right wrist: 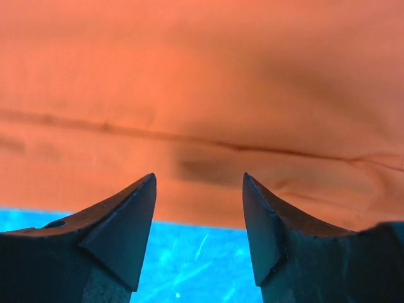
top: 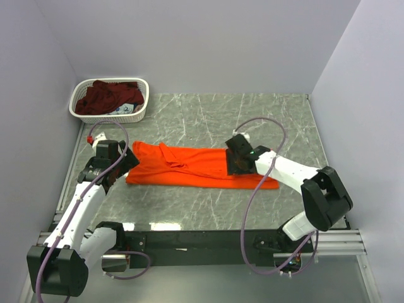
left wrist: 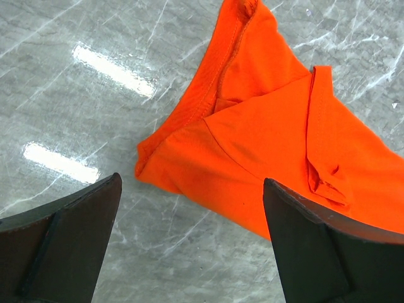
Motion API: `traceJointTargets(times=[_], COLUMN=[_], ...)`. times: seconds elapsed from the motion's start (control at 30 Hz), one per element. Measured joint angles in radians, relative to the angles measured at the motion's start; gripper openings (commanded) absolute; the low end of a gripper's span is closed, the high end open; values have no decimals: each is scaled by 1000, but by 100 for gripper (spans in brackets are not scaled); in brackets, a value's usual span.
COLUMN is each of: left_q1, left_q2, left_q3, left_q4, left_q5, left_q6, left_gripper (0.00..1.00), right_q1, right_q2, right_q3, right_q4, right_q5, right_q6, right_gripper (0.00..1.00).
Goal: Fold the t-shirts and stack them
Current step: Fold the tshirt
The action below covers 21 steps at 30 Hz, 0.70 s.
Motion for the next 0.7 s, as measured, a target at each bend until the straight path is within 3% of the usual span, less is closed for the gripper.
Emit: traceJointTargets(times=[0.33, 0.7], left_q1=[0, 0], left_q2=[0, 0], left_q3=[-2, -3], left_q4=[0, 0], left_q5=[0, 0], left_q6=[0, 0], left_gripper=[99, 100], right_q1=[260, 318], right_q2=[102, 255], right_q3=[87, 193], right_q4=[-43, -22], right_q5=[150, 196], right_q6=[-161, -294], right_gripper=[70, 71])
